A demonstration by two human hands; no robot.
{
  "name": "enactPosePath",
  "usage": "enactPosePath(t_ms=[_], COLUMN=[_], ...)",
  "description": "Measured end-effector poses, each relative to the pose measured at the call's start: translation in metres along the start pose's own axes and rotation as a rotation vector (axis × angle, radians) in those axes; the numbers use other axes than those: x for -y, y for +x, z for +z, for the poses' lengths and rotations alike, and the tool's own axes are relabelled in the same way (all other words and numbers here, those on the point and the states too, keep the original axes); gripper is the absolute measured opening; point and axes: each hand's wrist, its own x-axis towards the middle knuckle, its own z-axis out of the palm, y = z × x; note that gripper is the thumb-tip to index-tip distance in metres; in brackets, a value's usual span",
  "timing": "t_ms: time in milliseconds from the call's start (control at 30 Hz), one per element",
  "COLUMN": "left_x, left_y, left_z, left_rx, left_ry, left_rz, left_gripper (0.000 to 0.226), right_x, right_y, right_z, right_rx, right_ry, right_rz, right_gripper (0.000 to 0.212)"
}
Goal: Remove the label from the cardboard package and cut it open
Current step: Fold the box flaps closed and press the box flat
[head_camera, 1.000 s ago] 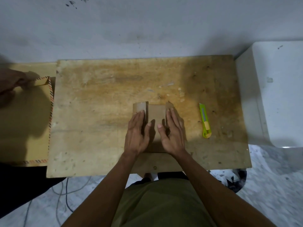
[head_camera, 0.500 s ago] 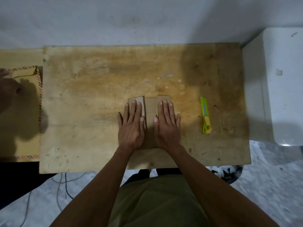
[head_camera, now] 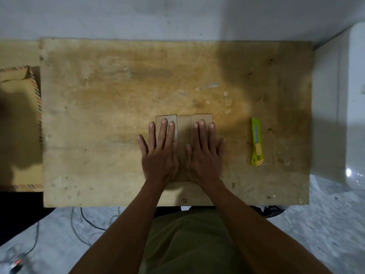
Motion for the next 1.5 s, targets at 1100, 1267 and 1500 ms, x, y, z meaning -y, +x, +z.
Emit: enactPosePath(t_ms=[1100, 1267, 1500], left_x=[-0.029, -0.033, -0.035], left_y=[-0.001, 0.000, -0.005], left_z=[-0.023, -0.040, -0.068], left_rx=[-0.046, -0.037, -0.152], left_ry=[-0.307, -0.510, -0.705], left_rz=[-0.480, -0.444, -0.373], left_gripper=[0.069, 0.071, 0.073], right_x=[0.017, 0.013, 0.010], right_y=[-0.004, -0.003, -0.015], right_z=[-0.018, -0.026, -0.056], right_rx=[-0.160, -0.174, -0.209], right_ry=[0.492, 0.625, 0.868], right_rz=[0.481, 0.502, 0.451], right_gripper=[0.075, 0.085, 0.095])
